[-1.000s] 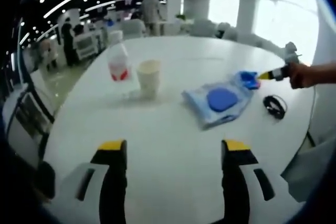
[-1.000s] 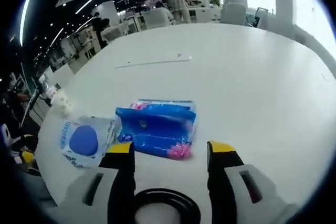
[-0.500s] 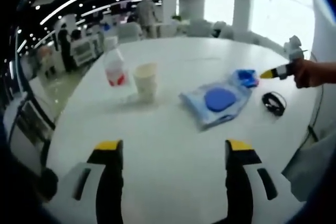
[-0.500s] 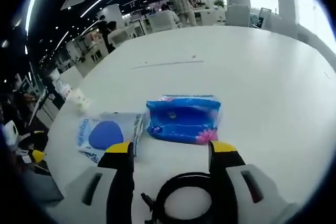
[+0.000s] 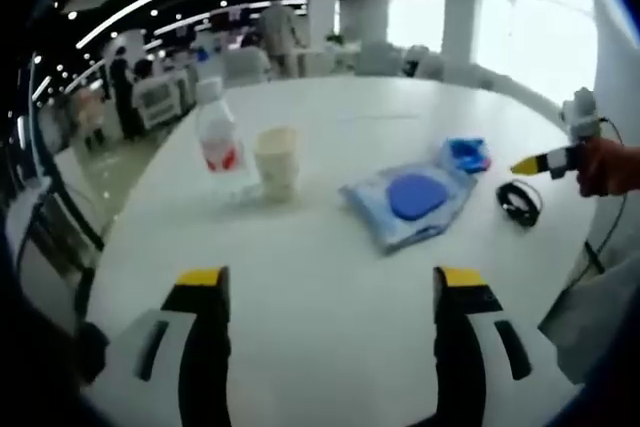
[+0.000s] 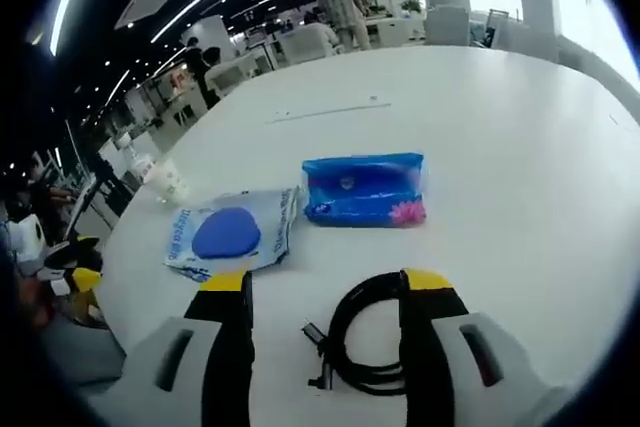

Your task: Arrange the tabletop items into an orderly group along one side of the table until the central work area is clear of visible clutter.

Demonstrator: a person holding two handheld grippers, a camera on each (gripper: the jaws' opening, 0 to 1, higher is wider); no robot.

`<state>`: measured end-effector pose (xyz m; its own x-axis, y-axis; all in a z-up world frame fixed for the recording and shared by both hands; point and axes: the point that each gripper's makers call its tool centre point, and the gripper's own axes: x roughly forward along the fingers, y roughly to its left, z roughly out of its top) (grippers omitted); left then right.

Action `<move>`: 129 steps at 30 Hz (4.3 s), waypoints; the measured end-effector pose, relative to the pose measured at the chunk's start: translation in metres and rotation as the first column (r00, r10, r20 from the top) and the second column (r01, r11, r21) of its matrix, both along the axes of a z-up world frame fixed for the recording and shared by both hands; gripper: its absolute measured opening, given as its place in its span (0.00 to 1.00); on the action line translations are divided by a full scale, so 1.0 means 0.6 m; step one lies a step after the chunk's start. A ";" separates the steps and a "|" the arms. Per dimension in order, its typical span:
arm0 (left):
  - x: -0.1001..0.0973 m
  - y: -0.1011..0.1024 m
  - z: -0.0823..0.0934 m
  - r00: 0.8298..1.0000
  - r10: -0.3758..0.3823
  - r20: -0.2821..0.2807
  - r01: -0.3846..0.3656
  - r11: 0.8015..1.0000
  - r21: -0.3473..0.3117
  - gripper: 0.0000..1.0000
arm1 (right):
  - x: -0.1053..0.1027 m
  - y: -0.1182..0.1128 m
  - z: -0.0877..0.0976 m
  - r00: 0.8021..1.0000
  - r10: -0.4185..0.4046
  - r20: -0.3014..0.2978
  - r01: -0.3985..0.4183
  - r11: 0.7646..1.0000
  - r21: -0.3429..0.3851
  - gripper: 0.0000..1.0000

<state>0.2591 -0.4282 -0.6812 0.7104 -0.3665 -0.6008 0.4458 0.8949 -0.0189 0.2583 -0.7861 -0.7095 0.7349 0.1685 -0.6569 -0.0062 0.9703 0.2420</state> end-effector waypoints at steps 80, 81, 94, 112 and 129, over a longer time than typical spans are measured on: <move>0.109 -0.180 -0.139 0.951 0.090 -0.296 -0.154 0.968 -0.199 0.12 | 0.096 0.119 -0.086 0.994 0.040 -0.104 -0.020 0.982 0.186 0.14; 0.108 -0.176 -0.140 0.953 0.093 -0.288 -0.149 0.973 -0.176 0.09 | 0.095 0.121 -0.087 0.993 0.039 -0.107 -0.017 0.980 0.197 0.08; 0.154 -0.148 -0.119 0.964 0.127 -0.235 -0.166 0.974 -0.154 0.02 | 0.108 0.155 -0.062 0.995 0.087 -0.055 -0.072 0.972 0.225 0.01; 0.232 -0.149 -0.091 0.972 0.145 -0.187 -0.169 0.978 -0.119 0.02 | 0.151 0.169 -0.054 0.996 0.081 -0.036 -0.072 0.973 0.220 0.01; 0.261 -0.138 -0.115 0.962 0.180 -0.206 -0.201 0.976 -0.085 0.03 | 0.170 0.183 -0.075 0.992 0.097 -0.080 -0.080 0.977 0.198 0.01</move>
